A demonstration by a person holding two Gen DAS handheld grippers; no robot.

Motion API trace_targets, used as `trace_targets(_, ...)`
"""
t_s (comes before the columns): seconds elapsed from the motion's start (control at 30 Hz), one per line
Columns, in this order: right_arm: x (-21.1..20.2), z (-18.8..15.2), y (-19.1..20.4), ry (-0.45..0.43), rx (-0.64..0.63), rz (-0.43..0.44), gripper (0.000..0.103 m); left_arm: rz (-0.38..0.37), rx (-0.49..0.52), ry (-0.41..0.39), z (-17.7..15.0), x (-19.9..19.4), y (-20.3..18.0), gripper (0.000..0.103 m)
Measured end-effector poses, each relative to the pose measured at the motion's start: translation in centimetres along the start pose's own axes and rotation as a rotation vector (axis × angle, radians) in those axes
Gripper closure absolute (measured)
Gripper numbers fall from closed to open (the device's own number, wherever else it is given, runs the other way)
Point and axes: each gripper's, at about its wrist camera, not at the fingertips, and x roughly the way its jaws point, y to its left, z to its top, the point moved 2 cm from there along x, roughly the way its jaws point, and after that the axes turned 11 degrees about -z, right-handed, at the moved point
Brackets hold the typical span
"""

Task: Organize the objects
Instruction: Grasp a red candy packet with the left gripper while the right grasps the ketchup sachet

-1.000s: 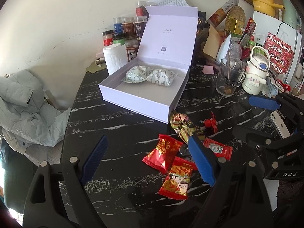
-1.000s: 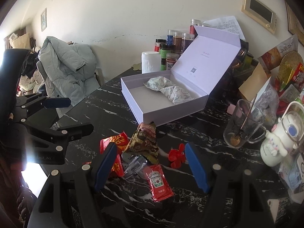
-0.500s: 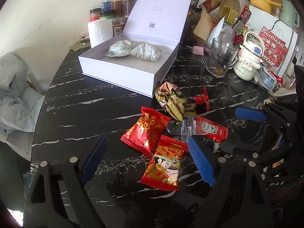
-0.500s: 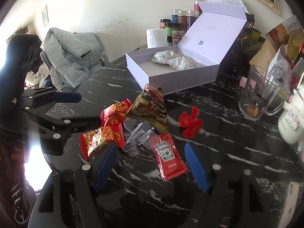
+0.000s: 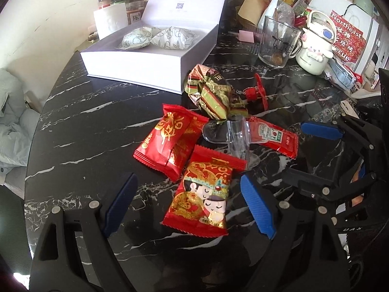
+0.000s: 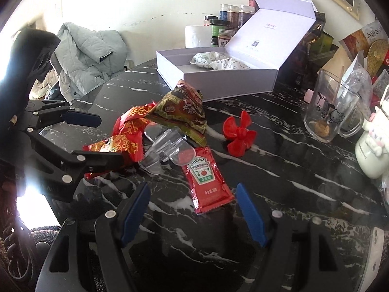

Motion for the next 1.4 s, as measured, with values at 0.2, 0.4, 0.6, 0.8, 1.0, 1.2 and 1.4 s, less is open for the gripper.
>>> trace_targets(0.2,0.9,0.3,-0.7,0.001,0.019,-0.026,0.028,-0.003,0.030,0.013,-0.5,0.9,-0.4,0.017)
trace_targets(0.4,2.8,0.5,-1.4,0.058,0.055,-0.045,0.032,-0.004,0.021,0.008,-0.6,1.8,0.1,0.017)
trace_targets(0.6,3.3,0.6,-1.8,0.051,0.072,-0.051,0.052,-0.005,0.022,-0.008,-0.5,1.9,0.3,0.016)
trace_targets(0.8,3.1,0.7,-1.3,0.041,0.047,-0.043,0.070,-0.012,0.040,-0.060,-0.6,1.9,0.1,0.016)
trace_targets(1.0,2.5,0.2,-1.3,0.063,0.053,-0.043,0.070,-0.036,0.075,-0.083,-0.5,1.7,-0.8,0.053)
trace_targets(1.2,0.9,-1.2,-1.7,0.107,0.071,-0.059,0.070,-0.057,0.092,-0.062,-1.0,1.2,-1.6,0.058)
trace_targets(1.4,-0.2,-1.9,-0.8,0.141,0.052,-0.050,0.069,-0.050,0.099,-0.030,-2.2,0.3,-2.4,0.058)
